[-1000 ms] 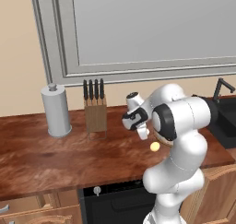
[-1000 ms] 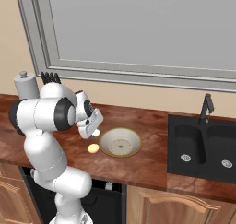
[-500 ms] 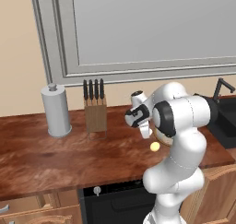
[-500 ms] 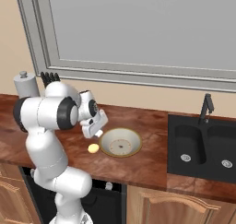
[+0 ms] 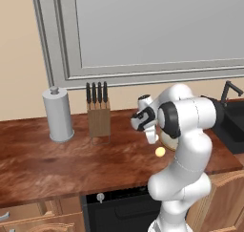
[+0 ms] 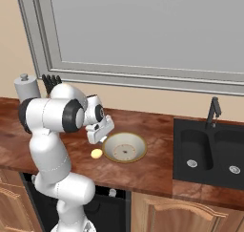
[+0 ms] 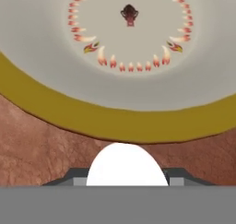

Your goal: Gather the eggs and milk located in the vicinity of the sink area and place them right next to the bowl.

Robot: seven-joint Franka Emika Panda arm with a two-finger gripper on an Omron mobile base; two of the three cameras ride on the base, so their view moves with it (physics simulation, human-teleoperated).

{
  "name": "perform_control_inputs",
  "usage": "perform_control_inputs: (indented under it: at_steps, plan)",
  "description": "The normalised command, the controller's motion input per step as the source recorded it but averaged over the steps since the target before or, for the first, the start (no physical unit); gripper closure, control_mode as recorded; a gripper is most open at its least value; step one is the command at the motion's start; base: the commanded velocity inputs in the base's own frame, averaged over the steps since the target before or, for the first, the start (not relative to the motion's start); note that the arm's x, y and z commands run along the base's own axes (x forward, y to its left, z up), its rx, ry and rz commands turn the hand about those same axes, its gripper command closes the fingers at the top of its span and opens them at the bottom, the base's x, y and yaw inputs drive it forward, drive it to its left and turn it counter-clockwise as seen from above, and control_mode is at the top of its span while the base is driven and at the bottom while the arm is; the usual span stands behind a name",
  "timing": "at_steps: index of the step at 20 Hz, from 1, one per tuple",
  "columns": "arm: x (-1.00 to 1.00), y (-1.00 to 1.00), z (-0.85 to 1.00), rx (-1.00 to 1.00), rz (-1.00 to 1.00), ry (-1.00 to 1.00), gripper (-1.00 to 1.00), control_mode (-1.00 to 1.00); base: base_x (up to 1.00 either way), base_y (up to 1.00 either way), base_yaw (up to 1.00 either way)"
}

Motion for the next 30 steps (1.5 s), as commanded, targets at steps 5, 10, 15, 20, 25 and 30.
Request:
perform_control_inputs:
  at_steps: [5, 10, 15, 20, 25, 30]
  plan:
    - [0.00, 0.00, -0.08, 0.00, -0.11, 0.00, -1.00, -1.00, 0.00, 0.00, 0.00]
    - [0.00, 0.00, -0.02, 0.00, -0.13, -0.01, -1.00, -1.00, 0.00, 0.00, 0.00]
    - [-0.02, 0.00, 0.00, 0.01, -0.13, -0.04, -1.00, -1.00, 0.00, 0.00, 0.00]
    - [-0.09, 0.00, 0.08, 0.02, -0.09, -0.05, -1.00, -1.00, 0.00, 0.00, 0.00]
    - [-0.23, 0.06, 0.45, 0.06, -0.01, -0.07, -1.00, -1.00, 0.00, 0.00, 0.00]
    - [-0.27, 0.16, 0.50, 0.04, 0.00, -0.06, -1.00, -1.00, 0.00, 0.00, 0.00]
